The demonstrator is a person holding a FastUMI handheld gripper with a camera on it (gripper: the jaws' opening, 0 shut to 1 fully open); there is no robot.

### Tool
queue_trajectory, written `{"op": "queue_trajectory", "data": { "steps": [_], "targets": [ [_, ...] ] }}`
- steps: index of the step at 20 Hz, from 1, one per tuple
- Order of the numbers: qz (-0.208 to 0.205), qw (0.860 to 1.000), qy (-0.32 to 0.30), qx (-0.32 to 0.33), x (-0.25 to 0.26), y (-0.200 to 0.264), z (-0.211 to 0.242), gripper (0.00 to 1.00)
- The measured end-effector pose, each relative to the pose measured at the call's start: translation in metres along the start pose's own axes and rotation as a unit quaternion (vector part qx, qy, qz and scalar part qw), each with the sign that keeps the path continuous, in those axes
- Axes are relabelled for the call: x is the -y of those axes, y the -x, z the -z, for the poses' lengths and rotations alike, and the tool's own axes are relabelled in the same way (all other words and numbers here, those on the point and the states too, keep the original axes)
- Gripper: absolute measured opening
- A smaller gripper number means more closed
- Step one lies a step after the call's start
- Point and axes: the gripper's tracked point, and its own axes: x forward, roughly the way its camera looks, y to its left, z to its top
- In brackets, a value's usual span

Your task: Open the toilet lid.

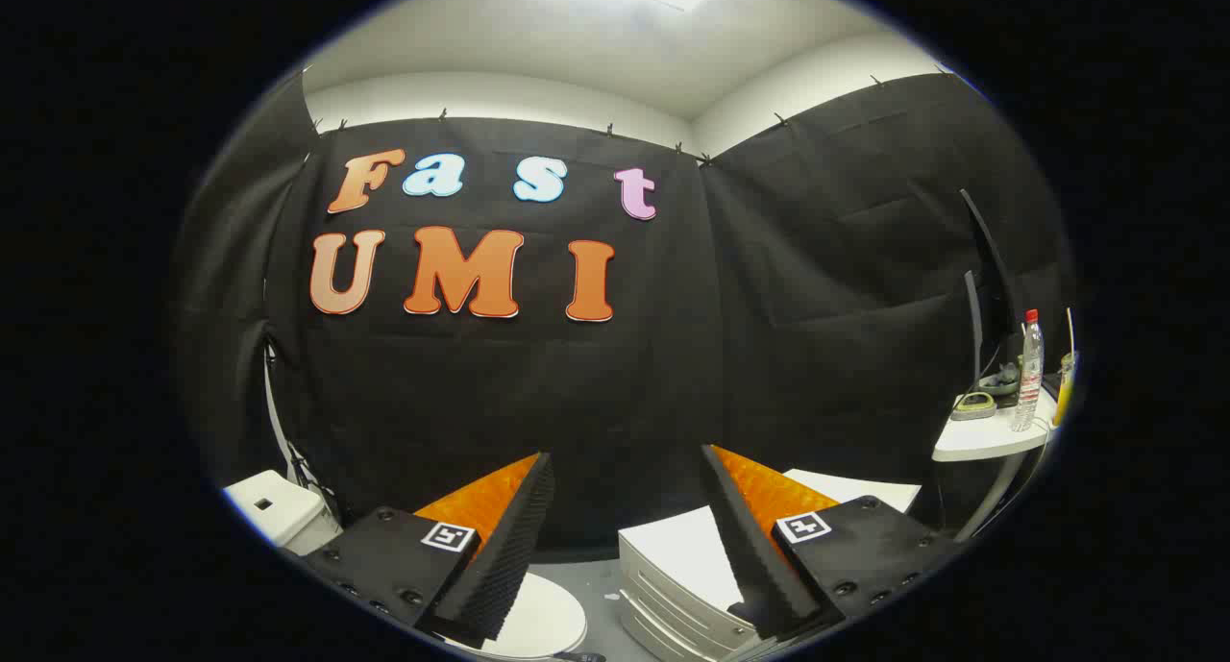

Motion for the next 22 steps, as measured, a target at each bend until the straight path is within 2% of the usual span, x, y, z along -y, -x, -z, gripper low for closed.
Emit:
{"op": "queue_trajectory", "data": {
  "steps": [15, 22],
  "targets": [
    [-0.001, 1.000, -0.005, -0.004, 0.001, -0.001, 0.001, 0.98],
    [-0.006, 1.000, -0.014, -0.012, -0.003, -0.005, 0.018, 0.98]
  ]
}}
